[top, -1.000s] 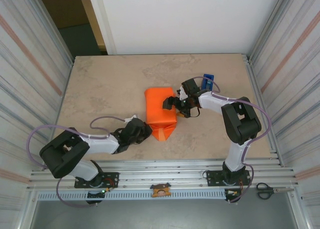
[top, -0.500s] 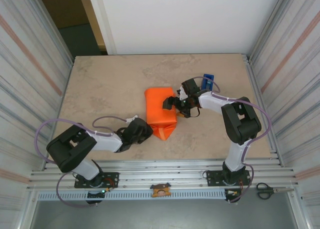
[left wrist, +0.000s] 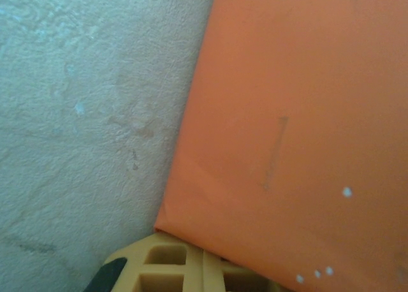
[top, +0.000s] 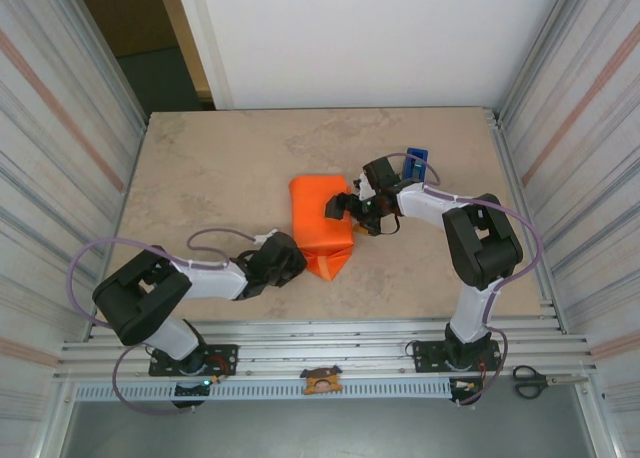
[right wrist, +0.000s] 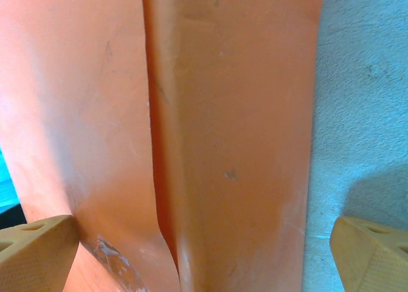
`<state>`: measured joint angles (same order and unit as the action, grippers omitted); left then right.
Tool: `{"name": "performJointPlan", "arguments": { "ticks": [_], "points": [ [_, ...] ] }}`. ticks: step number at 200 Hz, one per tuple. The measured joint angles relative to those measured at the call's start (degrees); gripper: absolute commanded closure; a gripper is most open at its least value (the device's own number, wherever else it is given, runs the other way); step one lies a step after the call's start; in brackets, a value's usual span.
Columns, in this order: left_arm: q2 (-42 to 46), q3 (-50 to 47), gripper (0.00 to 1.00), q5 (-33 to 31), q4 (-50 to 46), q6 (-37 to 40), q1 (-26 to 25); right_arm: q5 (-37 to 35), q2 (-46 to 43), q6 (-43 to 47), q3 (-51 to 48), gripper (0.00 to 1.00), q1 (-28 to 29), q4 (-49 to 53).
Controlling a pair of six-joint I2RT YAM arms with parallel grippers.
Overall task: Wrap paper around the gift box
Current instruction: Fold the wrapping paper for the gift box.
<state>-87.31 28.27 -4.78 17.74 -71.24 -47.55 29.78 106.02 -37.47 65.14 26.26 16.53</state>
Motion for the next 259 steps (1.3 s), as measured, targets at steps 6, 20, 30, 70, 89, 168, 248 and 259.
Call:
{"name": "performJointPlan", "arguments": {
  "ticks": [6, 20, 30, 70, 89, 168, 248, 259],
  "points": [
    [0.0, 0.2, 1.00, 0.0, -0.4, 0.1, -0.2, 0.0, 0.0, 0.0, 0.0, 0.01, 0.0, 0.0],
    [0.0, 0.5, 1.00, 0.1, -1.0, 0.1, -0.5, 0.0, 0.0, 0.0, 0.0, 0.01, 0.0, 0.0],
    [0.0, 0.6, 1.00, 0.2, -1.1, 0.2, -0.9, 0.0, 0.0, 0.0, 0.0, 0.01, 0.0, 0.0],
    [0.0, 1.2, 1.00, 0.2, -1.7, 0.1, -2.8, -0.1, 0.0, 0.0, 0.0, 0.01, 0.0, 0.0],
    [0.0, 1.6, 1.00, 0.3, -1.6, 0.1, -3.3, -0.2, 0.0, 0.0, 0.0, 0.01, 0.0, 0.0],
    [-3.3, 2.6, 1.00, 0.3, 0.9, -1.0, -6.5, -0.2, 0.0, 0.0, 0.0, 0.01, 0.0, 0.0],
    [-1.7, 2.5, 1.00, 0.4, -0.7, -2.0, -7.0, -0.2, -0.1, 0.0, 0.0, 0.01, 0.0, 0.2],
    [0.1, 2.5, 0.98, 0.5, -2.5, -1.4, -7.0, -0.2, -0.1, 0.0, 0.0, 0.00, 0.0, 0.2]
  ]
}}
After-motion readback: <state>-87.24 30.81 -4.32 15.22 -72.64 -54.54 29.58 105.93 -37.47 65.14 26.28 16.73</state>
